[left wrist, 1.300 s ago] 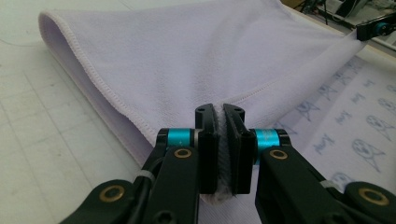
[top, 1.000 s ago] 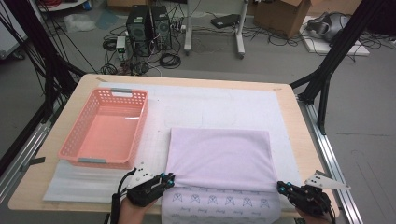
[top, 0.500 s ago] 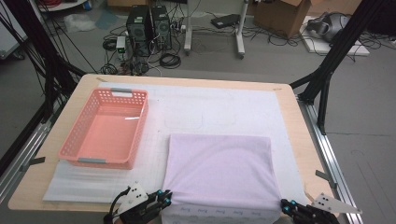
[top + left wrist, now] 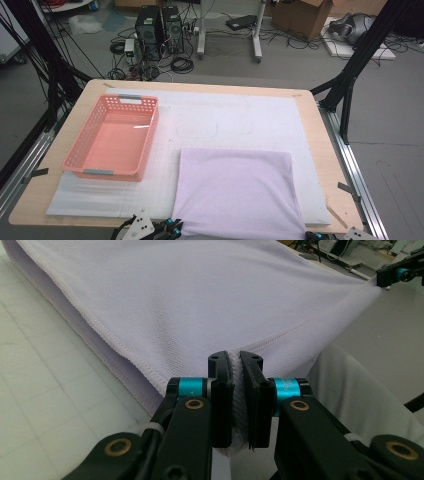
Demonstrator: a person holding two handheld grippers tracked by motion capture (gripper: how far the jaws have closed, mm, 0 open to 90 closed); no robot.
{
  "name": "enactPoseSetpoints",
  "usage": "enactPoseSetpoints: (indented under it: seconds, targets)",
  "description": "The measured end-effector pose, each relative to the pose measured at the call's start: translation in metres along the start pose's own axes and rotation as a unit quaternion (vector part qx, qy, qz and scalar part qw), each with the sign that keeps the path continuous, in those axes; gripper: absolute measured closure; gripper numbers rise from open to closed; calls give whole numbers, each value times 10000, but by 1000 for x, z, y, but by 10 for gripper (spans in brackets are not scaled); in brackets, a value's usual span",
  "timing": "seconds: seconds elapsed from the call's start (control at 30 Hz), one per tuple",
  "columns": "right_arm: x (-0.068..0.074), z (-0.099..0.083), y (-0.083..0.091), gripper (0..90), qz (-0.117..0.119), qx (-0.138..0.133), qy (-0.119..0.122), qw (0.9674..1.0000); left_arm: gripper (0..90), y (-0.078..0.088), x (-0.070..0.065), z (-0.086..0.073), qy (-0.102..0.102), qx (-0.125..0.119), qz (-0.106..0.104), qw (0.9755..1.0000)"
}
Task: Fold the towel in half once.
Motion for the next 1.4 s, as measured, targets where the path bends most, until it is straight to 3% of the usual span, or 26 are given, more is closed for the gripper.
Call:
enactPoseSetpoints:
  seconds: [0.1,0.13,0.2,0.33,0.43,0.63,0.73,0.9,1.03,1.13,1.2,1.27,1.3,1.33,1.4]
  targets:
    - [2,-4,1,867,30,70,6,10000,799,0,-2,-1,-57,36,-11,10000]
    - [3,-4,0,842,53,103,30,9999,722,-1,0,1,-27,8,-4,10000]
    - [2,0,-2,672,-18,34,-17,10000,514,-3,7,8,61,-104,80,9999]
    - [-4,15,-8,652,-108,-211,-140,9996,456,-3,26,25,39,-347,280,9990]
    - [-8,26,-19,659,-161,-274,-150,9994,457,-5,46,34,193,-485,400,9978]
    - [-14,45,-50,690,-208,-223,-2,9995,494,-20,82,48,259,-386,516,9976]
    - [-20,57,-66,703,-235,-201,53,9995,561,-32,104,56,444,-214,606,9969]
    - [-33,80,-95,725,-297,-174,113,9993,656,-53,133,71,529,-44,612,9967]
    - [-42,98,-120,726,-281,-150,130,9994,684,-70,155,79,520,157,748,9957]
    - [-50,111,-139,735,-304,-106,157,9994,660,-81,168,82,600,312,905,9936]
    - [-54,120,-151,739,-289,-67,136,9995,652,-85,176,85,602,272,1068,9921]
    - [-59,128,-163,747,-305,-43,153,9994,653,-89,184,83,733,267,1221,9894]
    - [-61,131,-169,751,-344,-9,174,9993,661,-89,188,81,924,302,1300,9867]
    - [-63,133,-174,752,-408,67,188,9990,687,-88,190,81,1022,297,1312,9856]
    - [-69,136,-182,775,-577,144,250,9979,718,-89,193,82,995,357,1371,9849]
Point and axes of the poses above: each handheld gripper's, and its own axes: y roughly backward along the jaws, z roughly out of its top, x roughly to its left, the point moved 8 cm from there along -y, roughly forward along the jaws, and after that the axes turned 13 degrees about -z, right-handed, at the moved point
